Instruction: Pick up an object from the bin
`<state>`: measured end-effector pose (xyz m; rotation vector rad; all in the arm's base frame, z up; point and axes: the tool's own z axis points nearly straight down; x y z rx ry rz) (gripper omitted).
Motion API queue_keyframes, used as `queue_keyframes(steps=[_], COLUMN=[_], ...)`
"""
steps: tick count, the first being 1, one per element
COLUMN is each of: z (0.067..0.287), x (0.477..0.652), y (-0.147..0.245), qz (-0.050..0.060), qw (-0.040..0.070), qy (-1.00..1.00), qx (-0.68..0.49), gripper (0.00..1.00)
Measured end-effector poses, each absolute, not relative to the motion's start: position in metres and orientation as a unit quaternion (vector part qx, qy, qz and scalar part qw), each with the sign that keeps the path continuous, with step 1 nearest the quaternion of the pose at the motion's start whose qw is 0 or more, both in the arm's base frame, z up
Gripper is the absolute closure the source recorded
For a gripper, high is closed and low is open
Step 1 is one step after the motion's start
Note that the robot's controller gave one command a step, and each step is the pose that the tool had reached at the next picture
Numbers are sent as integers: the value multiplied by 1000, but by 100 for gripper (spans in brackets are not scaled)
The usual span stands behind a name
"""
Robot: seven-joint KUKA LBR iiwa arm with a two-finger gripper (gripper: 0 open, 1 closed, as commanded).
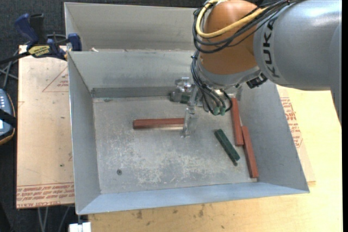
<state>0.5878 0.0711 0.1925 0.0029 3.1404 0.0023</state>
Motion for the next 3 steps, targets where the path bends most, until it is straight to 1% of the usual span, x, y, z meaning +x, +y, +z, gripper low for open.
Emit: queue_keyframes(steps=[1,2,3], z=[193,140,94], x=[588,601,600], y=[71,64,85], qz=[1,1,0], qw=[1,4,0], qy=[1000,1000,998], qx=[1,-3,70], gripper=[0,0,0])
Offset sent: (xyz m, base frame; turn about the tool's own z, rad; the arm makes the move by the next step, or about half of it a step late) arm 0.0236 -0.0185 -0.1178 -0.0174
